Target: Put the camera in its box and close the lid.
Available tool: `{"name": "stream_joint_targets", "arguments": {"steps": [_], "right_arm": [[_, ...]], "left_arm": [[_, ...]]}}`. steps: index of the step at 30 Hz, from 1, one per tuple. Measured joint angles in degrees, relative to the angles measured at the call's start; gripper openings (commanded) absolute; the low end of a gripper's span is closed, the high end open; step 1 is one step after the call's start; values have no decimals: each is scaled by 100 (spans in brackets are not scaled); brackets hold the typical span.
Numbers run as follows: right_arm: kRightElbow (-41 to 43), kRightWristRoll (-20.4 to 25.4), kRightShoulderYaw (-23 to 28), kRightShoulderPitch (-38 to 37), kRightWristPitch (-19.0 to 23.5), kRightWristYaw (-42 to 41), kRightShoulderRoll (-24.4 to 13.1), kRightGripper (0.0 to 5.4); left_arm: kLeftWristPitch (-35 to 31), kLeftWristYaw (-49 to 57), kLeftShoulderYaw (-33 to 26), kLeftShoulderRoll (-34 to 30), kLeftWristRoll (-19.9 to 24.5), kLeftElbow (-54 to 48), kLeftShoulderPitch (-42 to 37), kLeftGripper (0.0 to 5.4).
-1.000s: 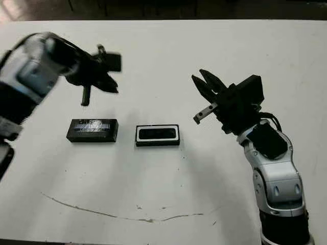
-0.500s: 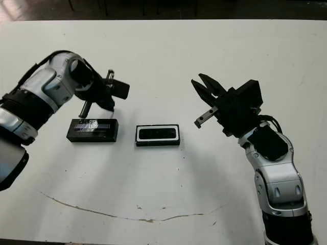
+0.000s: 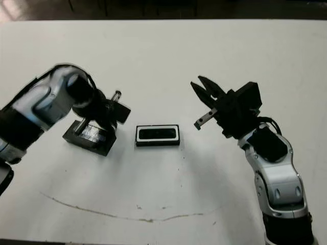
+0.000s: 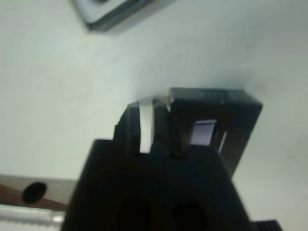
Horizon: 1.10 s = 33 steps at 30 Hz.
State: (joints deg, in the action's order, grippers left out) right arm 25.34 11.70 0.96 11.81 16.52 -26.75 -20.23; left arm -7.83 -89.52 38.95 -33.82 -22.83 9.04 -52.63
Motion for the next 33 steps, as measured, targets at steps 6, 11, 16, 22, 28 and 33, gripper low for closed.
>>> {"name": "stream_joint_targets", "arguments": {"steps": [6, 11, 16, 22, 28, 33], "right_arm": [[-8, 5, 3, -5, 0, -1, -15, 3], [-14, 6, 2, -6, 11, -1, -33, 3], [-19, 59, 3, -7, 53, -2, -46, 3], [-19, 109, 23, -9, 101, -2, -77, 3], [-28, 136, 33, -7, 101, -6, -112, 3], [-35, 142, 32, -4, 101, -7, -115, 3]], "left_arm": [[-298, -225, 44, -264, 230, -682, 215, 0], [-696, -259, 292, -595, 495, -968, 219, 0], [-848, -265, 494, -981, 589, -1104, 182, 0], [-716, -266, 678, -1533, 837, -1253, 160, 0], [-618, -266, 615, -1937, 1148, -1655, 417, 0], [-1051, -266, 60, -2106, 1536, -2299, 473, 0]]}}
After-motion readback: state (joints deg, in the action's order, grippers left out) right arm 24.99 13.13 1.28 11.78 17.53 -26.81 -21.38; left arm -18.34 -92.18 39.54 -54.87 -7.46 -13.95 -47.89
